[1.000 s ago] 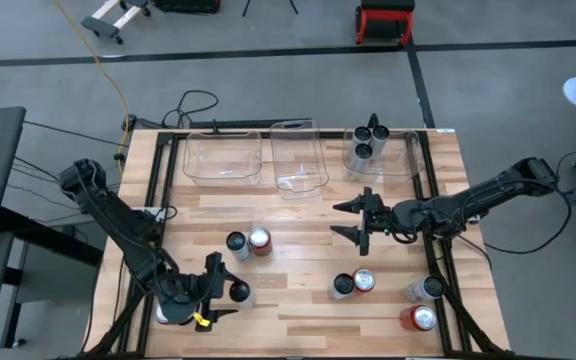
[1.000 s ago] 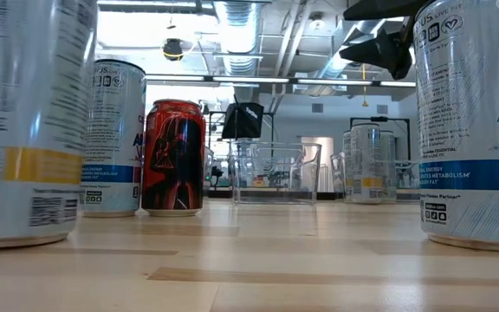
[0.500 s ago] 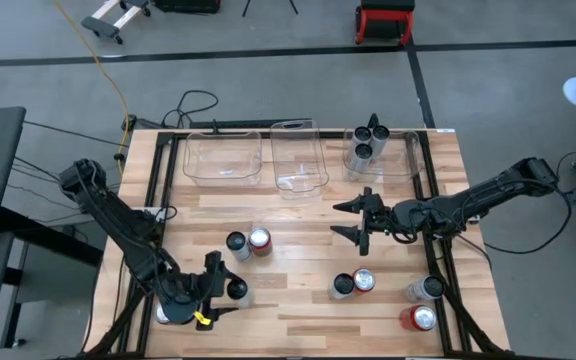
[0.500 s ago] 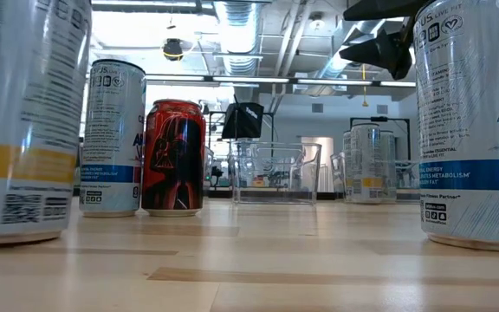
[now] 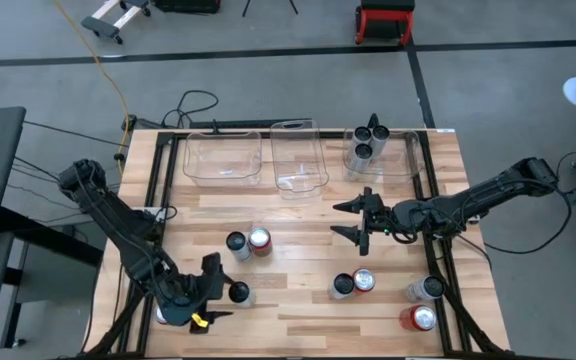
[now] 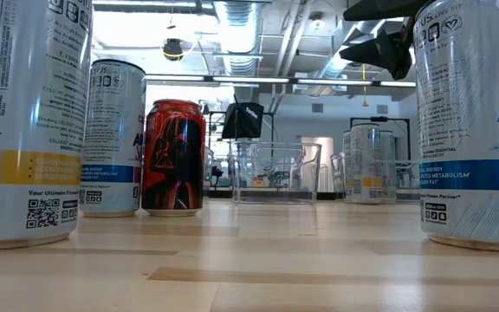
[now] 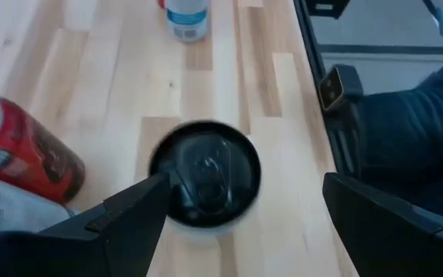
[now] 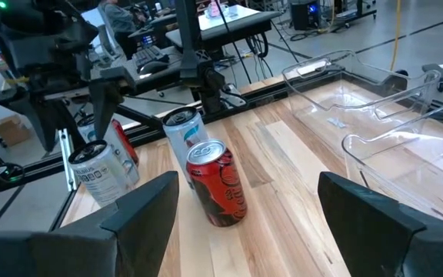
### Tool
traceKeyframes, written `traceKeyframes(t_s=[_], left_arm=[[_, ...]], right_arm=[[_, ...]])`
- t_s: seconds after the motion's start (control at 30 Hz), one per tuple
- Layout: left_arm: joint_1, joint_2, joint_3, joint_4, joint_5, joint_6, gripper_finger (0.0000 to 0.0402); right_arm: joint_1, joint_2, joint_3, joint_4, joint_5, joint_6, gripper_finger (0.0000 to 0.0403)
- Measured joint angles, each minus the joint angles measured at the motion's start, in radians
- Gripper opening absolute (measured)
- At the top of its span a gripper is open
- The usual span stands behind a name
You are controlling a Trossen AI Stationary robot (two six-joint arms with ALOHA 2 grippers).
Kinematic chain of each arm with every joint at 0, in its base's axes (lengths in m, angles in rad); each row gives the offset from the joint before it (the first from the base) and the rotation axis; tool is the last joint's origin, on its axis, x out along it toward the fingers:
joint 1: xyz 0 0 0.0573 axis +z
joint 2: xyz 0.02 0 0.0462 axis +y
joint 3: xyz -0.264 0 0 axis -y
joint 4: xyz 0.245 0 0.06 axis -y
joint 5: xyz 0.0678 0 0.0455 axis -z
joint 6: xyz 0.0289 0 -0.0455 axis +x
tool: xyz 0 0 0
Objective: Sort soda cans
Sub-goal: Put the white-yellow soda can into the right transparent bin
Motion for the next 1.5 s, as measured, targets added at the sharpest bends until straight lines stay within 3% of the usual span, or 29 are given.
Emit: traceKeyframes(t_s=[0.3, 0.63, 1.17, 1.43, 1.5], left_arm=[[0.006, -0.001, -0.002, -0.079, -0.056, -0.049, 0.0335], [0.016, 0.063, -0.002, 0.012, -0.046, 0.044, 0.0335], [0.089, 0.097, -0.003, 0.013, -0.04, 0.035, 0.0334], [0.161, 0.099, -0.004, 0.072, -0.053, 0.116, 0.0255], [0.191, 0.099, -0.005, 0.129, -0.051, 0.159, 0.0252]], right_arm=[[0.0, 0.0, 0.0, 0.001, 0.0, 0.0, 0.033], [0.0, 0.0, 0.0, 0.001, 0.0, 0.0, 0.033], [0.0, 0.0, 0.0, 0.001, -0.006, 0.0, 0.033], [0.0, -0.001, 0.0, 0.001, -0.008, 0.041, 0.033], [0.0, -0.002, 0.005, -0.006, -0.008, 0.042, 0.033]])
